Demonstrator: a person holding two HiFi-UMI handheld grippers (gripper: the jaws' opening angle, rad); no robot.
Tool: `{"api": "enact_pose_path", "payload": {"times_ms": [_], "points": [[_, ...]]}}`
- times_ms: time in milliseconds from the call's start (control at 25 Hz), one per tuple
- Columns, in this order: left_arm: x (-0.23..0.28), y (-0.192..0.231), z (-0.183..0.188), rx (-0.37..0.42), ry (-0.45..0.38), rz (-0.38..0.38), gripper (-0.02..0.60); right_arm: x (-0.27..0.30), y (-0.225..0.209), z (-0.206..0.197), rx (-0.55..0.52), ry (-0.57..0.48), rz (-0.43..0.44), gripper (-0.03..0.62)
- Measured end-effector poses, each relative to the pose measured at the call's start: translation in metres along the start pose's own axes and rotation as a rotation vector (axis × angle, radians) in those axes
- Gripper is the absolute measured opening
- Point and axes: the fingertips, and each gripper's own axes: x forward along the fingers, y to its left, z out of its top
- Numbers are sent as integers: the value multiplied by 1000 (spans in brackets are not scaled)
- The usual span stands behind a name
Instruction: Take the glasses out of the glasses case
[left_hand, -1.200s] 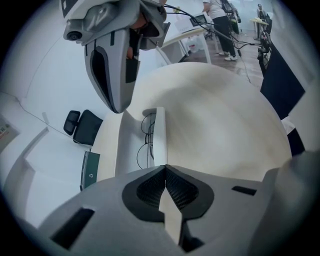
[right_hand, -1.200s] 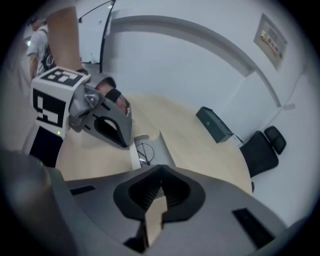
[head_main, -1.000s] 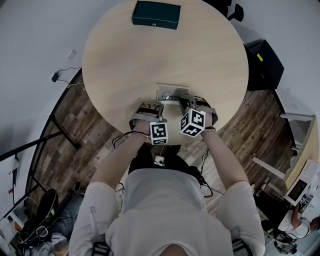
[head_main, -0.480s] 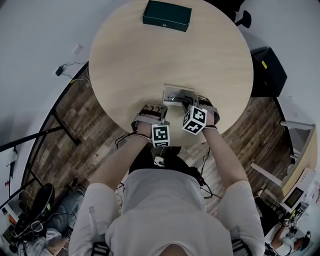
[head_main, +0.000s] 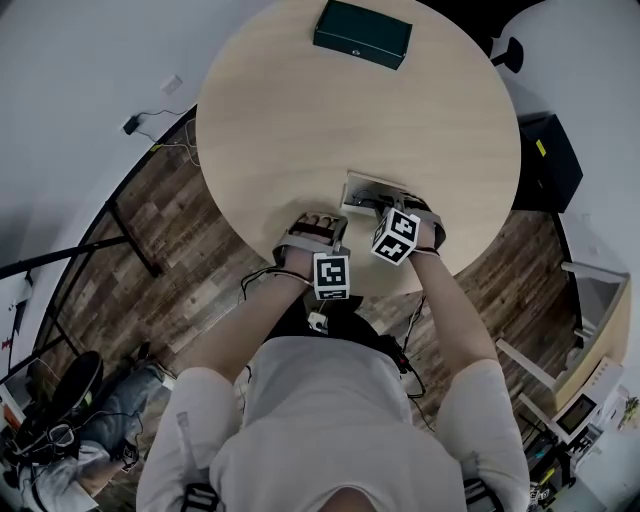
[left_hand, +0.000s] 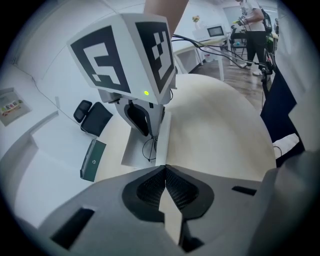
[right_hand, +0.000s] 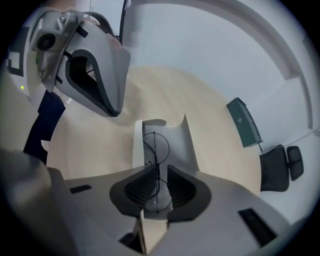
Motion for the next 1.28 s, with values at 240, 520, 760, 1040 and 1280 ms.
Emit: {"api": "enact_pose_path", "payload": {"times_ms": [240, 520, 760, 1040, 1280], "points": [[-5, -2, -2, -13, -15, 3, 9, 9, -1, 0, -3, 33, 47, 60], [-4, 3, -5, -16, -11, 7, 9, 16, 2, 2, -24, 65, 111, 25], [-4, 2, -7, -13, -6, 3, 9, 8, 1, 7, -69, 48, 43, 20], [-3, 3, -4, -2, -12, 0, 9, -9, -5, 15, -94, -2, -68, 18], [-3, 5, 9, 26, -40, 8, 9, -27, -7, 12, -79, -15, -116, 18]]}}
